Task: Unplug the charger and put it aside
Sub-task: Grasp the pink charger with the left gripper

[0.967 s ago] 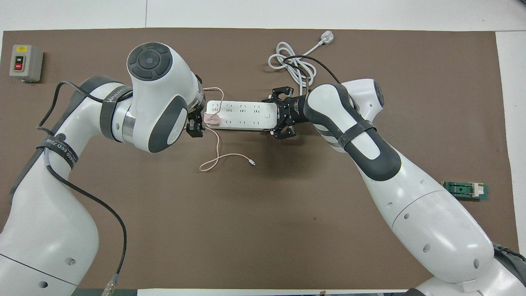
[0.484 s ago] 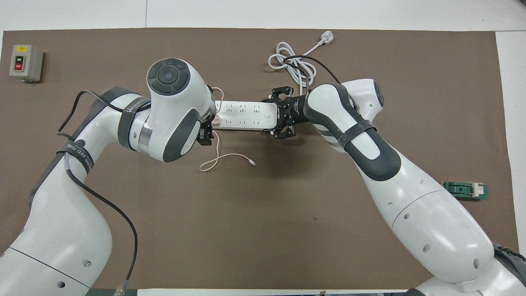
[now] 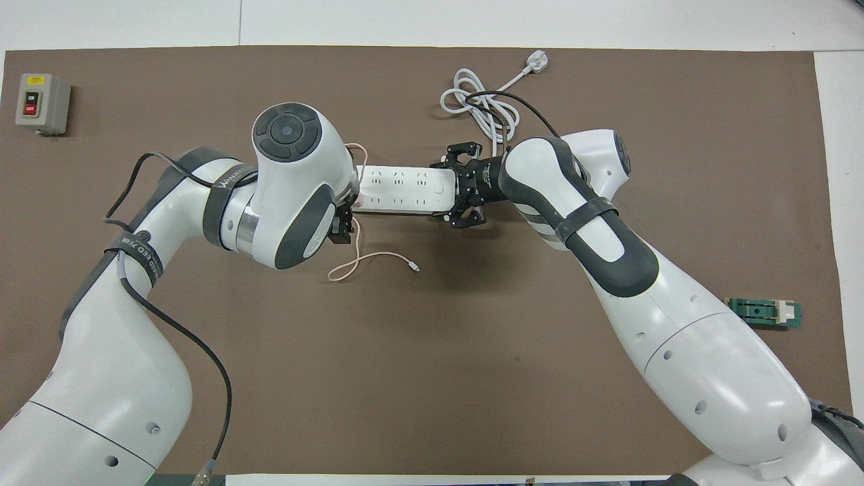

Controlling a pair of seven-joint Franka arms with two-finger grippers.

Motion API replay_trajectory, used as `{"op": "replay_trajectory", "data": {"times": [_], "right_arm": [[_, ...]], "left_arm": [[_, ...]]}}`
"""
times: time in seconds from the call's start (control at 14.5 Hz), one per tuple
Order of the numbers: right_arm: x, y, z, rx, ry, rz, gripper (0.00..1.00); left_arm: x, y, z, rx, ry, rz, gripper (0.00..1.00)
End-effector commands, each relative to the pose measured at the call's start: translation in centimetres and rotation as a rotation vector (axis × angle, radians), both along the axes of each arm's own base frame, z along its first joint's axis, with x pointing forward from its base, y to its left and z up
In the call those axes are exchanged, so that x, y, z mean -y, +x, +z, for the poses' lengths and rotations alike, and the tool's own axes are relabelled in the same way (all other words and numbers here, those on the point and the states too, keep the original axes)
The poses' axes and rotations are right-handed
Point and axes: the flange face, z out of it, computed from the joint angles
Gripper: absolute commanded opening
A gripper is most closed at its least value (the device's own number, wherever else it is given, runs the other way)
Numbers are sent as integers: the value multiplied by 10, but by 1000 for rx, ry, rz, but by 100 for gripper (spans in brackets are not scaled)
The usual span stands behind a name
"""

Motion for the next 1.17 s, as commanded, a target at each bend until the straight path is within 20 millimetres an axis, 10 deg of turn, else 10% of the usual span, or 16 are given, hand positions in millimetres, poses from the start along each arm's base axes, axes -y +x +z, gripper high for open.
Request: {"op": "replay_trajectory", "data": {"times": [0.0,0.28,0.55,1.11], "right_arm": [[-5,-9,-19,36,-15,20,0],[-4,-8,-18,37,-14,19,0],[-3,-8,-18,37,-14,17,0],[-3,-8,-19,34,-14,17,0]], "left_arm": [[-3,5,-5,19,13,4,92],[-4,9,-8,13,16,-11,76],[0,8,-5,14,14,-37,2],[8,14,1,73,-26,-63,0]]}}
